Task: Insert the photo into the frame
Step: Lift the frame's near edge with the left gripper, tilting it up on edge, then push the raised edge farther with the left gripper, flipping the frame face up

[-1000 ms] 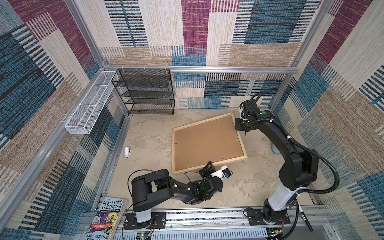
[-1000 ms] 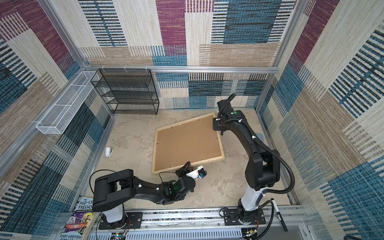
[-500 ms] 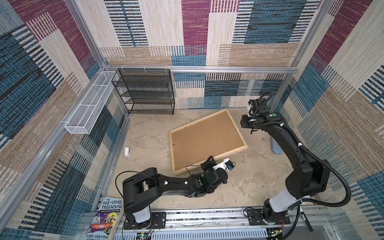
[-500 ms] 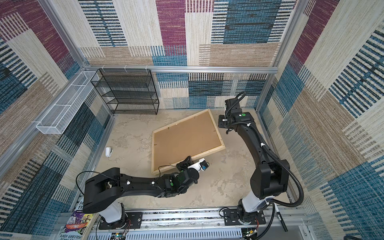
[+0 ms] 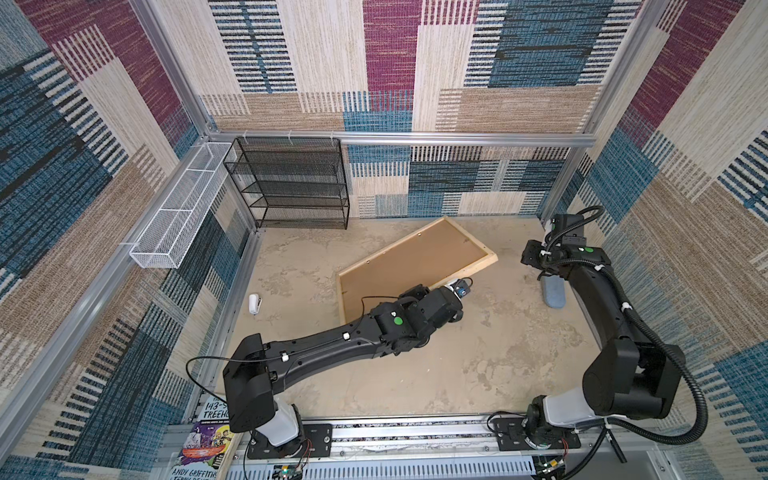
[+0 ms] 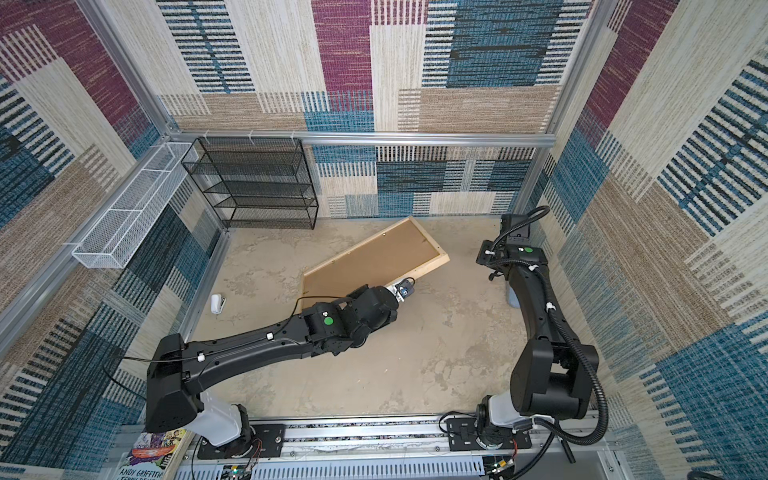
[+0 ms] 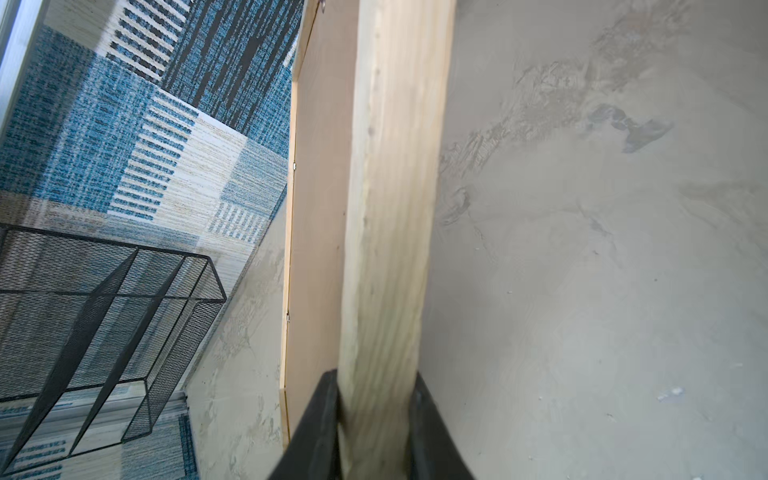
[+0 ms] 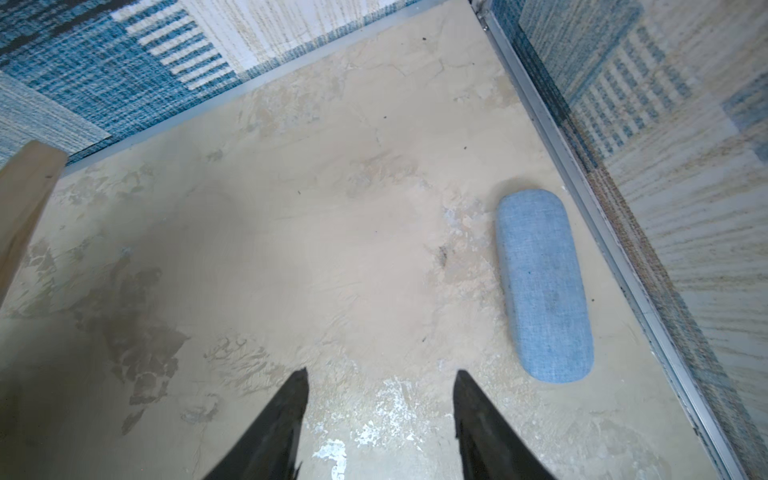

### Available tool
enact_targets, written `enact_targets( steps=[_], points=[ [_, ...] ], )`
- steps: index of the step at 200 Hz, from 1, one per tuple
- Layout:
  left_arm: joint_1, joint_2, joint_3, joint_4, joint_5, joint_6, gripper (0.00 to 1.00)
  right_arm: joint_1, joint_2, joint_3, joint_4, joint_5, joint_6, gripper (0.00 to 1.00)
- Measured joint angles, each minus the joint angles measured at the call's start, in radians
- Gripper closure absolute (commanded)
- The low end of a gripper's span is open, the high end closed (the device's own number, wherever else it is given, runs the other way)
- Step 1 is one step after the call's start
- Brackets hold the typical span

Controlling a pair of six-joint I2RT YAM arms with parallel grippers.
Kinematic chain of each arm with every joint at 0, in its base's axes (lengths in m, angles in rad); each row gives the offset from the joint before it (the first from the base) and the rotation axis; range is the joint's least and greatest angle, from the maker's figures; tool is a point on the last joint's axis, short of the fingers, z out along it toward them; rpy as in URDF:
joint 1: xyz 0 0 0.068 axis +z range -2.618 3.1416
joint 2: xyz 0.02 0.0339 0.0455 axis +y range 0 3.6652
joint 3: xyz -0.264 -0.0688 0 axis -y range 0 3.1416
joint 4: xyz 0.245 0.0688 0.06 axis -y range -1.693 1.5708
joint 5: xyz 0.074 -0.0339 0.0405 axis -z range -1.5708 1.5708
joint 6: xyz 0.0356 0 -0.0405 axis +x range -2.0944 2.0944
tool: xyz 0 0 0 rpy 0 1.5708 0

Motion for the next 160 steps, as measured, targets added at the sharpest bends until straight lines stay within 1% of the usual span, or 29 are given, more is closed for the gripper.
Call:
enact_targets(
  steps=[23,52,77,124,160],
  points=[
    [0.067,0.029,0.165,-0.154,0.107,-0.049,1.00,-0.005,0.000,-0.014,0.016,-0.020,0.000,0.42],
    [0.100,0.069,0.299,-0.280,0.149,-0.120,1.00,-0.006,0.000,-0.024,0.024,-0.039,0.000,0.42],
    [0.116,0.097,0.382,-0.378,0.213,-0.128,1.00,-0.006,0.001,-0.028,0.041,-0.062,0.000,0.42],
    [0.138,0.125,0.534,-0.506,0.249,-0.173,1.00,-0.006,0.011,-0.039,0.050,-0.109,0.000,0.43],
    [0.152,0.165,0.673,-0.584,0.303,-0.198,1.00,-0.006,0.019,-0.039,0.052,-0.145,0.000,0.43]
  ],
)
